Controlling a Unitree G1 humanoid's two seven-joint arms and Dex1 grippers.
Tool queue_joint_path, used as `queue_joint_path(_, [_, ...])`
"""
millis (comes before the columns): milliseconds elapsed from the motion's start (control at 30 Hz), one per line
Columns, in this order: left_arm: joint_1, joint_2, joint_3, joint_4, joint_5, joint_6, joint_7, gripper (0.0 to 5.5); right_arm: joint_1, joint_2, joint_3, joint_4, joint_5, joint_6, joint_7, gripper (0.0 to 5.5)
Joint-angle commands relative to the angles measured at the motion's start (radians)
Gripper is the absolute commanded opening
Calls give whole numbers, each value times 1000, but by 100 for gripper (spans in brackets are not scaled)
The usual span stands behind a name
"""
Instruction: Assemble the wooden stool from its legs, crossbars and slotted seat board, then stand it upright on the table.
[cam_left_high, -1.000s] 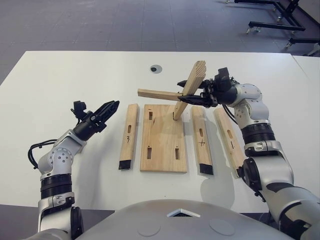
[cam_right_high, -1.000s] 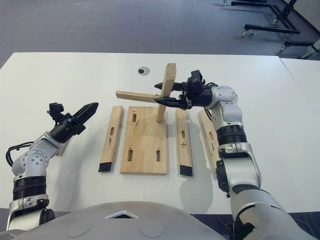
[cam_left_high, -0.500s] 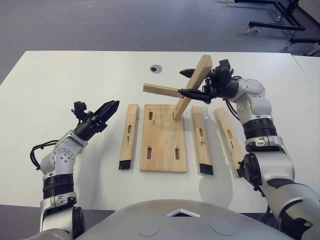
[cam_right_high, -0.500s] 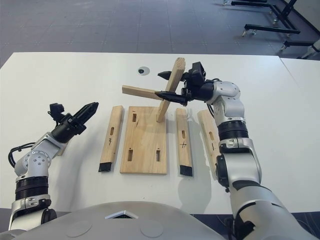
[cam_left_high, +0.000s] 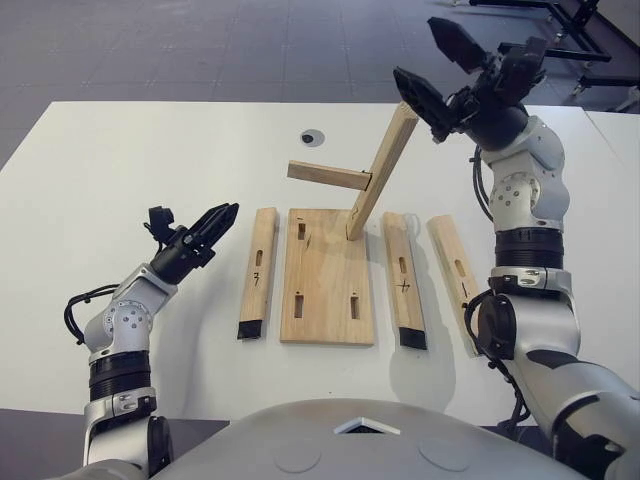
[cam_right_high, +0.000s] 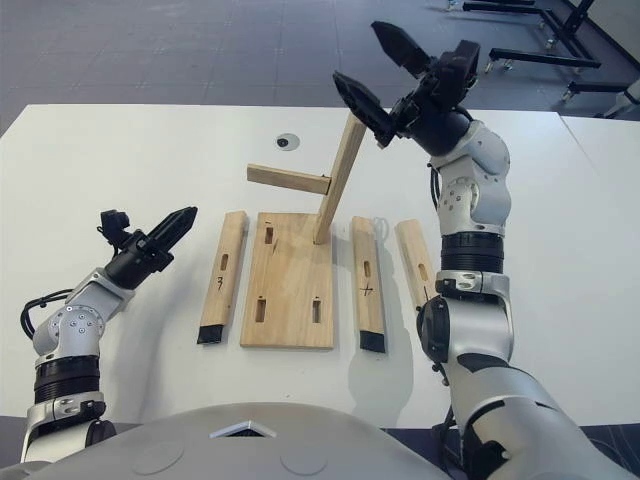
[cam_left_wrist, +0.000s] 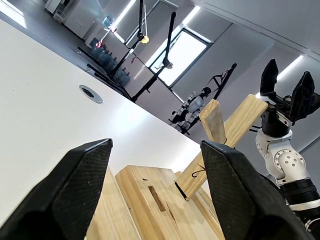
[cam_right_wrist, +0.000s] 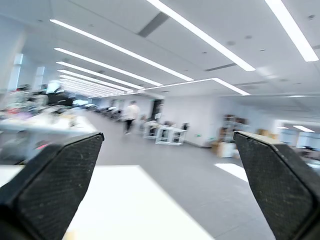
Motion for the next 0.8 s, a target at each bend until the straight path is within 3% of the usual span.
queue_joint_path(33, [32, 13, 16, -45, 27, -25, 40, 321, 102, 34, -25, -164, -75, -7, -236, 479])
queue_joint_path(200, [73, -29, 71, -159, 111, -161, 213, 321, 337, 67, 13, -473, -193, 285, -600, 479])
queue_joint_path(300, [117, -45, 43, -261, 253, -267, 335, 321, 422, 59, -29, -549, -205, 464, -745, 479])
queue_joint_path(467, [125, -82, -27, -465, 298, -229, 487, 321, 491, -55, -103, -517, -132, 752, -740, 479])
queue_joint_path(633, [145, -132, -40, -686, 257, -147, 670, 321, 650, -128, -13, -720, -156, 847, -704, 479])
queue_joint_path(800, [185, -163, -53, -743, 271, -155, 738, 321, 706, -149, 14, -917, -128, 1048, -748, 479])
